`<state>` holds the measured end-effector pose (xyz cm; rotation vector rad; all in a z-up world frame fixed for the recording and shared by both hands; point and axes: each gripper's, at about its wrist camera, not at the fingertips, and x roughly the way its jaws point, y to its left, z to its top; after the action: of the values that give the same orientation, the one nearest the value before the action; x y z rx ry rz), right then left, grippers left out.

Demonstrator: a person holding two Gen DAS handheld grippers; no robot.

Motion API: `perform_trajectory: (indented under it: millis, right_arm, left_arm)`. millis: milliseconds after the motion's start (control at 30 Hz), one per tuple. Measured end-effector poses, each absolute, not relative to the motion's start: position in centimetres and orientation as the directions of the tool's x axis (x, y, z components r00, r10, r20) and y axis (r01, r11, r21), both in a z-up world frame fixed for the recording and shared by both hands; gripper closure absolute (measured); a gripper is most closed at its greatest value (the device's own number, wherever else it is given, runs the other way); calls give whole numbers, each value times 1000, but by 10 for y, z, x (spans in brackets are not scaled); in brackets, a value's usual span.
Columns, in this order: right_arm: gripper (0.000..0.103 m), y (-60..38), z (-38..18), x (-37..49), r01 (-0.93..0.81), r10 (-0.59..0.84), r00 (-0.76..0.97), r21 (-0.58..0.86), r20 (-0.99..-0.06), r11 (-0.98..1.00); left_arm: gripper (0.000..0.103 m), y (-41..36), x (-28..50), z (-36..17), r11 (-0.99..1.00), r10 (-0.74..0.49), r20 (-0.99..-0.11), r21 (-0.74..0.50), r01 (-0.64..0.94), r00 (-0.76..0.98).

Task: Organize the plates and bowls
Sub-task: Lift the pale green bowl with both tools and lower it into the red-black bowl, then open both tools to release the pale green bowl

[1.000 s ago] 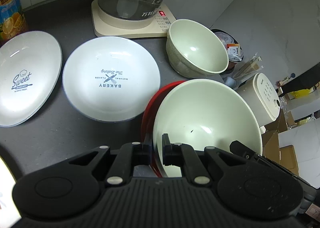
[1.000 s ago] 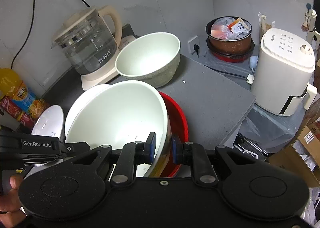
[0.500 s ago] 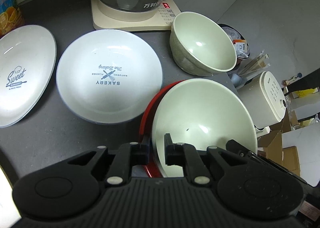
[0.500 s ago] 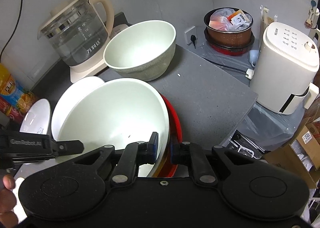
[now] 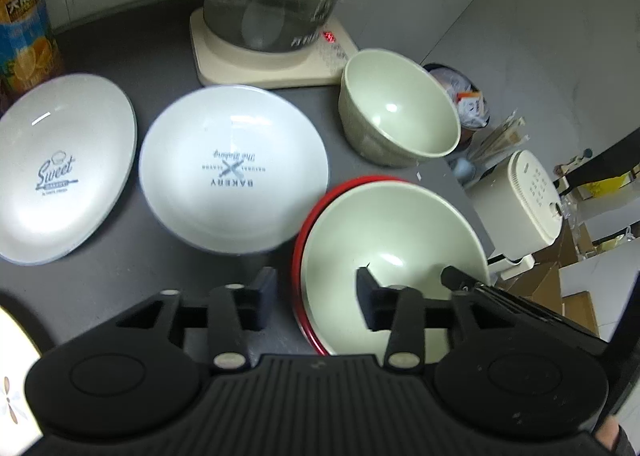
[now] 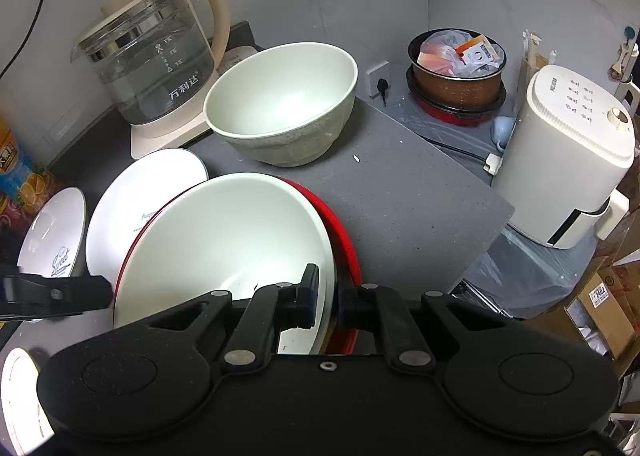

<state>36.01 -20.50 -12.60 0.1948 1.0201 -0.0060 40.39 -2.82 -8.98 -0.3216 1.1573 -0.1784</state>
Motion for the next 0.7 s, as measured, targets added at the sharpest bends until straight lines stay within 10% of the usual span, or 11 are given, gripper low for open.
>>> perform_trajectory:
  millis: [700]
  right_arm:
    - [48, -186, -86, 309, 193, 2, 601, 148, -799, 970]
  left_arm:
    - [39, 9, 370, -71, 938, -332, -847, -342, 52, 414]
